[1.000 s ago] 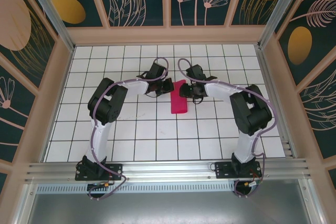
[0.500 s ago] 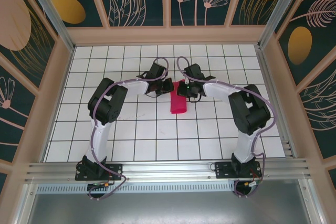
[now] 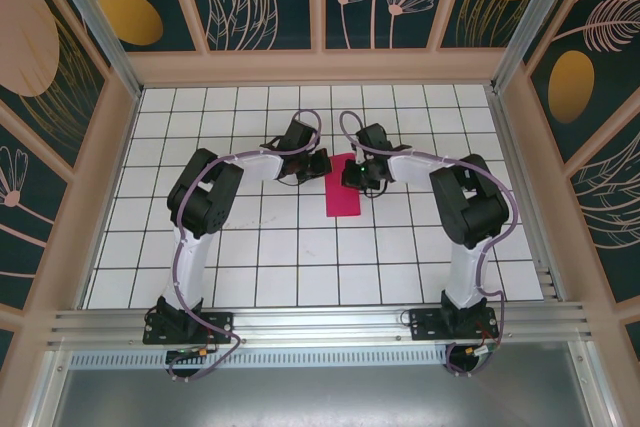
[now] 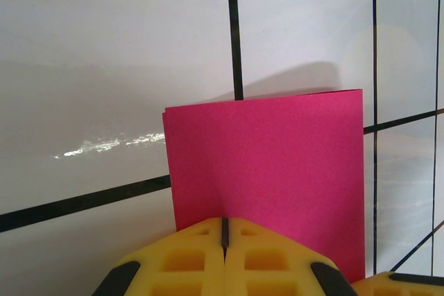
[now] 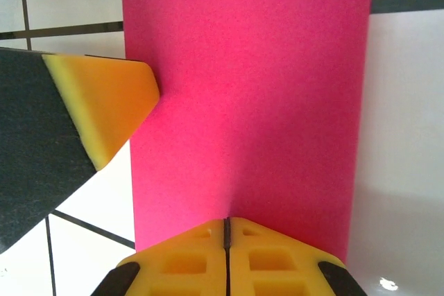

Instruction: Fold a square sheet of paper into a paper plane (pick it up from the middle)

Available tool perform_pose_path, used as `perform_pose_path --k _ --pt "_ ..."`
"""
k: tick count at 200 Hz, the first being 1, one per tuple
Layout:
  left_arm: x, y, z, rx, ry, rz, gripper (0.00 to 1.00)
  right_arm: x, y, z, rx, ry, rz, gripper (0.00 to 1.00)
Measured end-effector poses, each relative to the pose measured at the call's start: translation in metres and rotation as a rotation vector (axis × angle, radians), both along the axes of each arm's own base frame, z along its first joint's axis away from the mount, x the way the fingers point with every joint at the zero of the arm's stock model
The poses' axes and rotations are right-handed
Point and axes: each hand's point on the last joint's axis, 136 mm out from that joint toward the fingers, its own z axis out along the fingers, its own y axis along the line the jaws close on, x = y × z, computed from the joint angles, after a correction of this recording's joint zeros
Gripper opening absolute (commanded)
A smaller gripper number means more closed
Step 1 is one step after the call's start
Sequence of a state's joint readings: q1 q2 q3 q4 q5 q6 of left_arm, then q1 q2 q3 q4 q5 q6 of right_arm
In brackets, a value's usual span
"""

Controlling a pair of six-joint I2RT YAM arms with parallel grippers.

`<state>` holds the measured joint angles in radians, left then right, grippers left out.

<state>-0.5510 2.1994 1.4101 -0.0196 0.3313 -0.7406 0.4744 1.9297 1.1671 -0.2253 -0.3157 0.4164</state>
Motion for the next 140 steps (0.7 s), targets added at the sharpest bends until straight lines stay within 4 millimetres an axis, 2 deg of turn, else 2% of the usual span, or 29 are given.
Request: perform_pose_path --k 39,92,140 --pt "0.000 0.000 0.000 0.000 0.000 0.000 0.01 -0.006 -0.007 -0.008 -0.004 0.011 0.027 0.08" --pt "0.000 0.000 -0.001 0.001 0.001 0.001 0.01 -0.008 -0.009 -0.008 0.022 -0.014 0.055 0.08" --pt "0.000 0.000 -0.001 0.003 -0.001 0.002 0.01 -0.026 -0.022 -0.009 0.019 -0.011 0.051 0.08"
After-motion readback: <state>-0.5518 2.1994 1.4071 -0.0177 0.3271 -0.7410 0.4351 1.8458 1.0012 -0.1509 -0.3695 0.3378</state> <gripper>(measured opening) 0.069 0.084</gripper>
